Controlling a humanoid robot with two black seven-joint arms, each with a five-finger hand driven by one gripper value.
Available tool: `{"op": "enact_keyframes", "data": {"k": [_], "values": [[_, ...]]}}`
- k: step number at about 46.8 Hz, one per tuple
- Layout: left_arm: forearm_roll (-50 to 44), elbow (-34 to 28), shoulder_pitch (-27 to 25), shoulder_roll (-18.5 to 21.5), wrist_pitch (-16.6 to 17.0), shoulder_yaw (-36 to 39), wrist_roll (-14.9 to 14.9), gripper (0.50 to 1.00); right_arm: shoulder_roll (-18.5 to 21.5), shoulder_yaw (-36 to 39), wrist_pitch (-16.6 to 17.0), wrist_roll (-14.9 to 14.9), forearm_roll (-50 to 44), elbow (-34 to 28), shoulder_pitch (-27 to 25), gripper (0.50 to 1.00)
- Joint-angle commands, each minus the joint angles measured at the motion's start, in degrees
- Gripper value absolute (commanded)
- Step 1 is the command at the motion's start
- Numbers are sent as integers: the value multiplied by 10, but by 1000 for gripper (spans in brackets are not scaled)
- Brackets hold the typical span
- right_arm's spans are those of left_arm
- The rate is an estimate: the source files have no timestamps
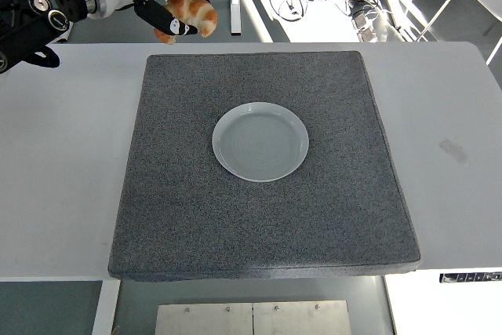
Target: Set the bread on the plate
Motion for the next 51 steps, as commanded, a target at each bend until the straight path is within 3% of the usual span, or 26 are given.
{"op": "enact_keyframes", "data": {"k": [1, 10, 25, 39, 51], "values": [[1, 2, 0, -22, 1, 18, 0, 500, 0, 0, 0, 0, 0, 0, 0, 1000], [2, 18, 7, -98, 4, 36, 0, 500, 0, 0, 0, 0, 0, 0, 0, 1000], [4, 31, 7, -185, 7, 96, -7, 500, 0, 0, 0, 0, 0, 0, 0, 1000], [4, 42, 14, -194, 8, 128, -26, 500, 0, 0, 0, 0, 0, 0, 0, 1000], [5, 72, 53, -193, 13, 153, -36, 500, 0, 0, 0, 0, 0, 0, 0, 1000]]}}
